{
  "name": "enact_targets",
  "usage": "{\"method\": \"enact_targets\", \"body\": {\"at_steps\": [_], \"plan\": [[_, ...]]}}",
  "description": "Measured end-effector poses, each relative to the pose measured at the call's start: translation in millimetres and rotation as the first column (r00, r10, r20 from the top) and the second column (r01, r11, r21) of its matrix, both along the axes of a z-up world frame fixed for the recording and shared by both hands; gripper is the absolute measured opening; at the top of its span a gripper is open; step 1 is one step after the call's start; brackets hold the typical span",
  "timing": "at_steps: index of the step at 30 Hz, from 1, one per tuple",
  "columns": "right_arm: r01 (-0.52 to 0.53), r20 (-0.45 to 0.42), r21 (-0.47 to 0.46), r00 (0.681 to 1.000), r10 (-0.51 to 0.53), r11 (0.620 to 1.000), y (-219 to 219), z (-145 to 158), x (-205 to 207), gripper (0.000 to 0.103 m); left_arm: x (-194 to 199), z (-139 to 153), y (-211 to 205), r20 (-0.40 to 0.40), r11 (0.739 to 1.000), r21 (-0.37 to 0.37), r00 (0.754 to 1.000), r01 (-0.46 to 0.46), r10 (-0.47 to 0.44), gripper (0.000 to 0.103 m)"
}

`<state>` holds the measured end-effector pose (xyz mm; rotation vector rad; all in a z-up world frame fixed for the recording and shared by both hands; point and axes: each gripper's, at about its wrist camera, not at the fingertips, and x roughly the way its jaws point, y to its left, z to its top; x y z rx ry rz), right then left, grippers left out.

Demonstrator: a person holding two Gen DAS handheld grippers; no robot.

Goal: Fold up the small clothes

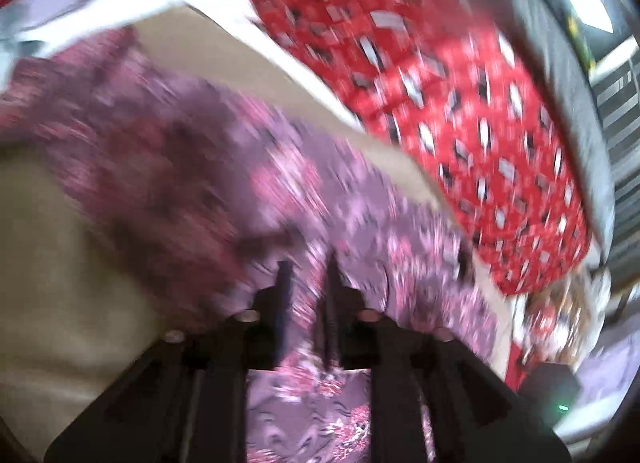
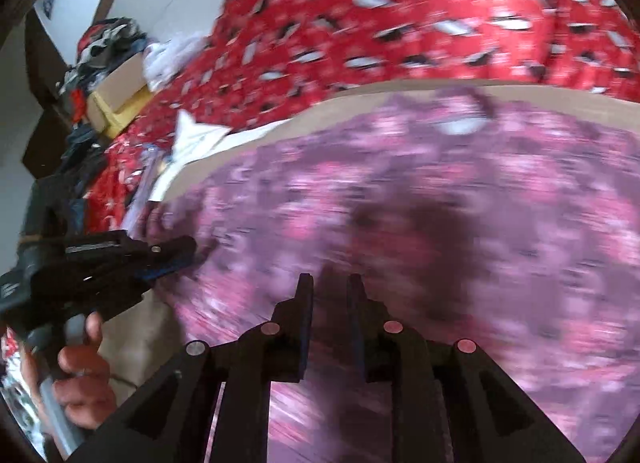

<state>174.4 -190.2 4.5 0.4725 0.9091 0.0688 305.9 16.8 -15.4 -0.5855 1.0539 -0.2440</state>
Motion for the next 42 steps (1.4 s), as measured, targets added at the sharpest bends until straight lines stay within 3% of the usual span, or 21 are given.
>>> {"method": "enact_targets", "body": {"at_steps": [2,5,8,11,14,19,20,21,23,26,29,36,37,42], "plan": [[-0.017,0.015,0.046,1.000,0.016,0.999,15,-2,14,0.020,3,8,34,0.008,0.999,-0.011,0.999,-0.049,0.049,0.051],[-0.096,-0.014,0.053,0.995,0.097,0.994,42,-23,37,0.021,9,9,92,0.008,0.990,0.061,0.992,-0.127,0.126,0.051],[-0.095,0.067,-0.024,0.993,0.097,0.995,52,-34,26,0.021,17,4,151,-0.026,0.975,0.098,0.979,-0.200,0.203,0.051],[-0.091,0.072,-0.003,0.993,0.091,0.996,49,-34,21,0.021,23,-2,186,-0.070,0.966,0.130,0.970,-0.222,0.232,0.051],[-0.091,0.072,-0.006,0.993,0.091,0.996,47,-35,22,0.021,32,-17,200,-0.127,0.978,0.096,0.973,-0.184,0.195,0.056],[-0.090,0.072,-0.028,0.993,0.091,0.996,52,-33,25,0.021,54,-47,193,-0.193,0.992,0.025,0.973,-0.126,0.128,0.055],[-0.090,0.071,-0.029,0.993,0.092,0.996,51,-33,24,0.021,58,-47,189,-0.183,0.992,0.030,0.975,-0.123,0.126,0.046],[-0.089,0.071,-0.032,0.993,0.091,0.996,51,-33,25,0.021,60,-45,188,-0.174,0.993,0.018,0.978,-0.117,0.118,0.020],[-0.088,0.071,-0.034,0.993,0.091,0.996,56,-33,29,0.021,64,-44,190,-0.182,0.994,-0.041,0.979,-0.105,0.096,0.006],[-0.088,0.072,-0.030,0.993,0.090,0.996,55,-33,28,0.021,60,-36,197,-0.192,0.972,-0.188,0.976,-0.139,0.102,0.005],[-0.088,0.066,-0.024,0.994,0.090,0.996,55,-32,29,0.021,54,-23,187,-0.189,0.948,-0.283,0.978,-0.143,0.091,0.005],[-0.081,0.029,-0.026,0.996,0.081,0.996,47,-12,22,0.024,40,12,116,-0.168,0.935,-0.350,0.986,-0.056,-0.005,0.005],[-0.059,0.028,-0.063,0.998,0.061,0.996,41,-8,16,0.030,39,15,104,-0.164,0.934,-0.354,0.986,-0.040,-0.020,0.005],[0.020,0.041,-0.244,0.999,-0.011,0.970,-1,7,-17,0.033,33,27,33,-0.158,0.932,-0.360,0.982,0.043,-0.106,0.005]]}}
